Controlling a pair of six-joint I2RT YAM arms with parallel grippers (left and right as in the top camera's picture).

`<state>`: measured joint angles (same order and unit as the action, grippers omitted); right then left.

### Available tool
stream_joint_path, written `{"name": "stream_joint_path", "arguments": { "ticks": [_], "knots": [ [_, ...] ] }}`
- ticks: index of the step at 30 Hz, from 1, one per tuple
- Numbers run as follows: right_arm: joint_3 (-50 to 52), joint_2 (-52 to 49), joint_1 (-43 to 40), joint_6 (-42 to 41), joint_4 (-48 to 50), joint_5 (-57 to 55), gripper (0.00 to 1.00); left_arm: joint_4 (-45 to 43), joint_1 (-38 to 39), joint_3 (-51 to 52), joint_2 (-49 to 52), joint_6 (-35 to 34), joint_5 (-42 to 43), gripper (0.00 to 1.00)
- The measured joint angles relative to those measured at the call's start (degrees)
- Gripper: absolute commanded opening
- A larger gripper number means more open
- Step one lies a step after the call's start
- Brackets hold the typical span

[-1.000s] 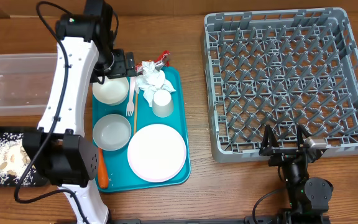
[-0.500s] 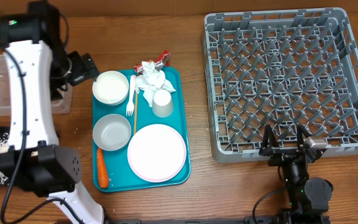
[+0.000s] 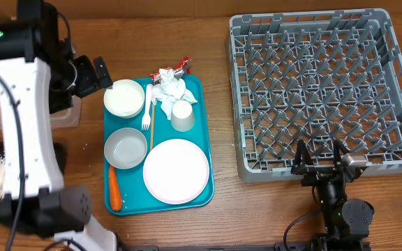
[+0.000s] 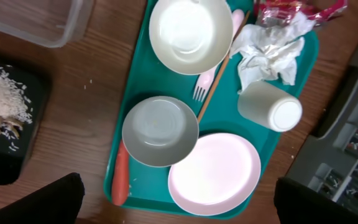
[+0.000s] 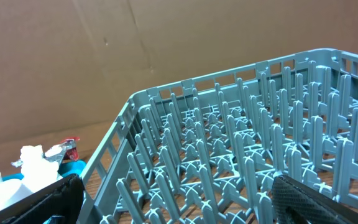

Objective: Sort waste into correct bins and load items into the dishwasher rack
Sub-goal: 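Move the left gripper back toward the black tray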

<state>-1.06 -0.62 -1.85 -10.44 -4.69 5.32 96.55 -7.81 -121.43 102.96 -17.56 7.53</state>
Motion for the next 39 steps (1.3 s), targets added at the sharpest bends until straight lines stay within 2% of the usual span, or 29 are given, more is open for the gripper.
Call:
{"name": "stream_joint_path", "arguments": {
  "ticks": [7,11,18,24,39],
  "knots": [
    [0.0,0.0,0.0,0.0,0.0,0.0,1.0,0.17,-0.85,2.6,-15.41,-2.51,-6.54,1.0],
    [0.0,0.0,0.0,0.0,0.0,0.02,1.0,0.33,-7.06,4.96,-19.74,-6.29,-9.75,1.0],
    [0.0,0.0,0.0,0.02,0.0,0.04,1.0,0.15,-16.48,12.41,-18.75,-8.07,-8.96,1.0],
    [0.0,0.0,0.0,0.02,-0.02,0.02,1.0,0.15,-17.05,17.7,-18.45,-8.07,-8.61,1.0],
    [0.0,0.0,0.0,0.0,0.02,0.02,1.0,0.13,-17.05,18.01,-18.29,-9.11,-8.17,1.0]
  ]
}}
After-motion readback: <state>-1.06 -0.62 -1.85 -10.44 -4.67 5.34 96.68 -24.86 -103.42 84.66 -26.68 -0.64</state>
